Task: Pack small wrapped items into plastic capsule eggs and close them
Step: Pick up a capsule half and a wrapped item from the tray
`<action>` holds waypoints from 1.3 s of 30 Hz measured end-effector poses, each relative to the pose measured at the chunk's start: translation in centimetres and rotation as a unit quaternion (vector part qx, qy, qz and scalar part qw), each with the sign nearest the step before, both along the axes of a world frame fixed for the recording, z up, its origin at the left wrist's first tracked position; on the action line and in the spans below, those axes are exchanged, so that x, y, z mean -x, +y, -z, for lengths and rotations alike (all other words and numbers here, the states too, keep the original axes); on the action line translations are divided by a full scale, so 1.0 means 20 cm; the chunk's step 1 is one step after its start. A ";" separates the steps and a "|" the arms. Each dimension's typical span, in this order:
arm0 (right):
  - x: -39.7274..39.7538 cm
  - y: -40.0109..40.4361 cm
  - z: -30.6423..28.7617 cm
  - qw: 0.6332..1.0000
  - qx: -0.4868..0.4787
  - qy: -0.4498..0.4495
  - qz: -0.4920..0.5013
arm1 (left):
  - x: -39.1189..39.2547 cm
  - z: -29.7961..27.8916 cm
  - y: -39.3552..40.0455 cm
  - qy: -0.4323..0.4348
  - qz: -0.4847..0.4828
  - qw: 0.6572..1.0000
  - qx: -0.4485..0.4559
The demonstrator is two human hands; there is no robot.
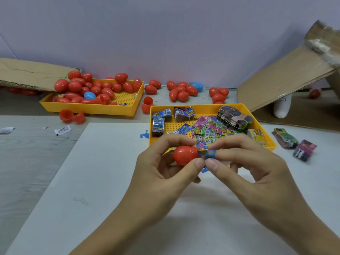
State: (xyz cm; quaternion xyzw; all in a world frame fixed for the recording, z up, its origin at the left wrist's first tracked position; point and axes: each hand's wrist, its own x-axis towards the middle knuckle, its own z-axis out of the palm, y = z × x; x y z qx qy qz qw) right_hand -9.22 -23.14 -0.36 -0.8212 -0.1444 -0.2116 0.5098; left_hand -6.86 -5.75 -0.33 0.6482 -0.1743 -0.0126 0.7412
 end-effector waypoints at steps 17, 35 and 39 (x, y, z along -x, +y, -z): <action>0.02 0.04 -0.04 0.993 -0.098 0.052 -0.042 | 0.00 0.01 0.00 0.022 0.029 0.999 0.029; 0.03 0.04 -0.09 0.996 -0.027 0.046 -0.074 | 0.00 0.04 -0.02 -0.075 -0.039 0.996 -0.031; 0.03 0.04 -0.08 0.994 -0.037 0.058 -0.087 | 0.01 0.05 -0.02 -0.088 -0.056 0.994 -0.028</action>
